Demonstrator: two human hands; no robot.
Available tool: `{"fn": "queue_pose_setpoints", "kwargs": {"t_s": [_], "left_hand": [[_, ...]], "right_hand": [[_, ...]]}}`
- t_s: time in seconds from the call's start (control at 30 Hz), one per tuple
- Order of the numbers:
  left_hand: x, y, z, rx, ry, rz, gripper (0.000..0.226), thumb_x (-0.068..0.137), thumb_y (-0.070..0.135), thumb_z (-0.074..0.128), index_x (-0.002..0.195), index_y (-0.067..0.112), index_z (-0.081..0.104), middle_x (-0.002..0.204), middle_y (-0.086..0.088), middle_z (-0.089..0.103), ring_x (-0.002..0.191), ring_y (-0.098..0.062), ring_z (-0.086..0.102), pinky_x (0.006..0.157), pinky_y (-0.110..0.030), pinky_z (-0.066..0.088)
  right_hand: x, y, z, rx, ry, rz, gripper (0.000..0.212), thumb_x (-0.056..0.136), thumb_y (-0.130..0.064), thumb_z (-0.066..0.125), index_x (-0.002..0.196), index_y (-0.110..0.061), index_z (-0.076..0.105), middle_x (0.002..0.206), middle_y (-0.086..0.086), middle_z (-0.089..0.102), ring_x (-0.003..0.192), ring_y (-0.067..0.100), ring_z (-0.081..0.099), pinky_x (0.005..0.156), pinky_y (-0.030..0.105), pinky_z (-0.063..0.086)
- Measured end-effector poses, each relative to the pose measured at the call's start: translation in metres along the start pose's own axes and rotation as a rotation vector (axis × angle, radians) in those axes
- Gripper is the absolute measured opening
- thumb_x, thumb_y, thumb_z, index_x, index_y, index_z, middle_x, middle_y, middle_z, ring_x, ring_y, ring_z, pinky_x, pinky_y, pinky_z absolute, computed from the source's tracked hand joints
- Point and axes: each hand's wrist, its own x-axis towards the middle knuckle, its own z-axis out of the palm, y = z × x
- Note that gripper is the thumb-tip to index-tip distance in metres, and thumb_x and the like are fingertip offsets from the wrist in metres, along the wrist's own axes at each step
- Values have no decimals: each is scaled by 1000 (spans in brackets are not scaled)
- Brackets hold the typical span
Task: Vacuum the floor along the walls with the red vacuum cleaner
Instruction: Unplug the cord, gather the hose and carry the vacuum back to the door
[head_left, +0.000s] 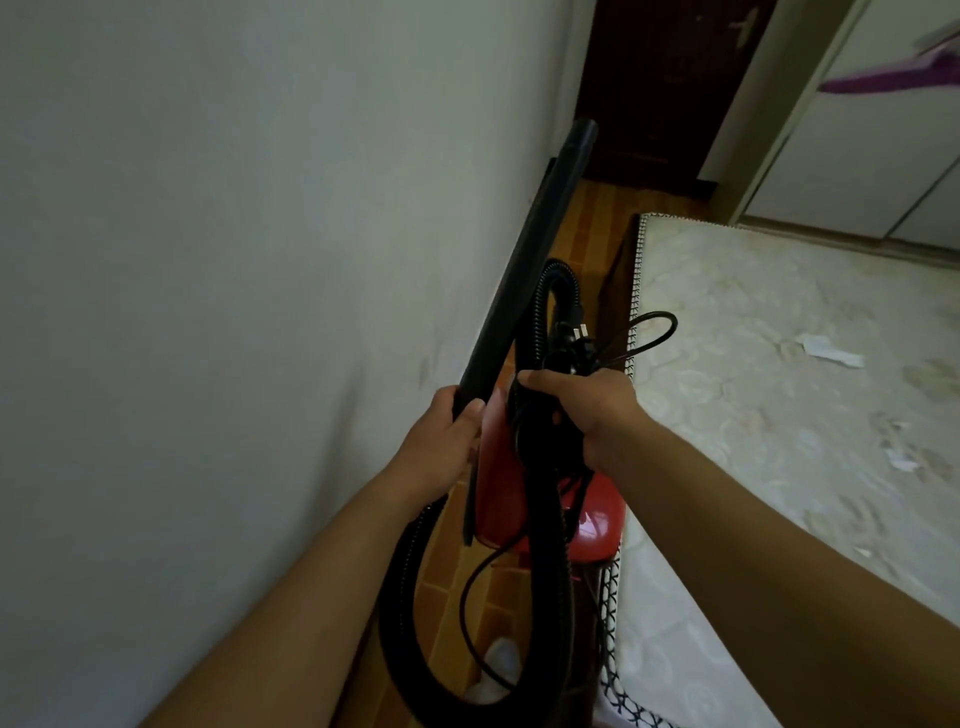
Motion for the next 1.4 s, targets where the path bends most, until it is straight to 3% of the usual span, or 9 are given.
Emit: {"fn": "queue_pose_setpoints", "kwargs": {"t_s": [0.37, 0.53, 0.7, 0.93, 1.07, 1.2, 1.4], "left_hand": [[156, 84, 26, 12, -57, 43, 32, 106, 46, 40, 132, 29, 45, 107, 0, 68, 88, -16, 68, 82, -39, 57], [237, 111, 30, 18, -77, 69, 36, 107, 43, 40, 136, 23, 45, 97, 5, 65, 78, -12, 63, 73, -32, 49], [341, 142, 31, 11, -125, 84, 39, 107, 45, 39, 141, 26, 43, 109, 2, 63, 82, -10, 62, 74, -31, 48], [482, 200, 26, 19, -183, 103, 24, 107, 44, 40, 127, 32, 47, 107, 3, 63, 84, -10, 63, 73, -32, 49], [547, 236, 31, 5, -204, 115, 37, 107, 44, 39, 141, 28, 44, 105, 7, 60, 81, -5, 62, 68, -28, 47], [614, 262, 43, -3, -214, 120, 38, 108, 42, 39, 142, 27, 43, 102, 10, 60, 81, -4, 62, 66, -25, 45], [716, 289, 78, 30, -193, 88, 30, 107, 44, 40, 131, 29, 48, 104, 5, 63, 85, -10, 63, 81, -36, 51]], "right_hand": [[131, -91, -25, 28, 72, -33, 45, 66, -23, 95, 103, -12, 72, 76, 5, 71, 68, 24, 70, 66, 36, 62], [198, -135, -26, 53, 112, -24, 44, 66, -22, 94, 102, -10, 71, 75, 5, 69, 71, 25, 69, 69, 38, 62], [283, -182, -19, 64, 170, -10, 43, 67, -22, 94, 100, -8, 70, 70, 5, 67, 69, 25, 67, 67, 38, 63], [392, -260, -11, 78, 232, -44, 34, 69, -22, 92, 93, -10, 71, 68, 4, 66, 66, 24, 66, 60, 33, 61], [452, -303, -16, 109, 272, -42, 41, 65, -24, 95, 97, -8, 73, 67, 5, 66, 67, 26, 68, 72, 44, 64], [515, -336, -25, 116, 285, -38, 41, 65, -25, 95, 95, -9, 71, 69, 7, 66, 71, 29, 69, 76, 49, 63], [618, -376, -46, 134, 260, -13, 40, 64, -24, 95, 91, -7, 72, 70, 9, 65, 72, 30, 68, 78, 52, 62]]}}
